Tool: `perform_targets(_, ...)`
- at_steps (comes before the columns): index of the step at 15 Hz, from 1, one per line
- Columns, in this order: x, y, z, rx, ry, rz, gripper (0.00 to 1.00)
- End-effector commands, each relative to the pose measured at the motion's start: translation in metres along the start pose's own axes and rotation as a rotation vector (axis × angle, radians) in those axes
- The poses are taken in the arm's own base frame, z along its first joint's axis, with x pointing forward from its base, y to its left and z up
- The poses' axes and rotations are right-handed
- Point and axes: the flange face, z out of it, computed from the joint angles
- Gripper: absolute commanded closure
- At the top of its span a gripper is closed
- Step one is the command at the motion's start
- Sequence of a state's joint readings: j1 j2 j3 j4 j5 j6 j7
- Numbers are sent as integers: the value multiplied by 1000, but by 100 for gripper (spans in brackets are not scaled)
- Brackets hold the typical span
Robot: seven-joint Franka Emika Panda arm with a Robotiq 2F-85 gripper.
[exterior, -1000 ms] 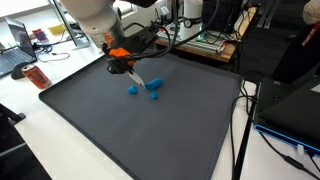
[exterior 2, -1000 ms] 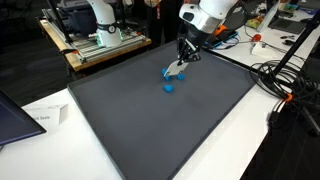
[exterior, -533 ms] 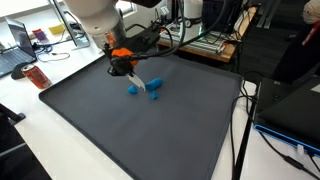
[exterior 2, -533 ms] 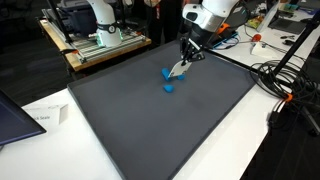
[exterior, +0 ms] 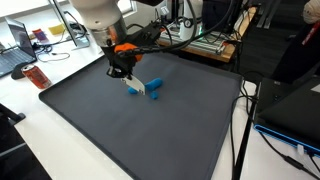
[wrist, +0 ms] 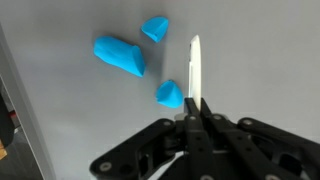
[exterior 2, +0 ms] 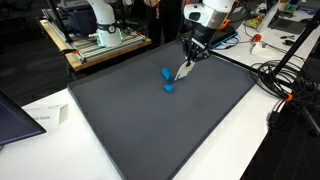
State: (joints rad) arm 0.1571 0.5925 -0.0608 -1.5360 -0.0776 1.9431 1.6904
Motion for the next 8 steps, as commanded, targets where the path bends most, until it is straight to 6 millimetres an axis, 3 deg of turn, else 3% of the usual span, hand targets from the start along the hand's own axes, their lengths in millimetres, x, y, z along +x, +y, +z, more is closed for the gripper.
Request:
perform_targets(1,-2,18,-9,43,-20,-68,99)
perform_targets(8,-13,44,-18,124,-83,-305,99)
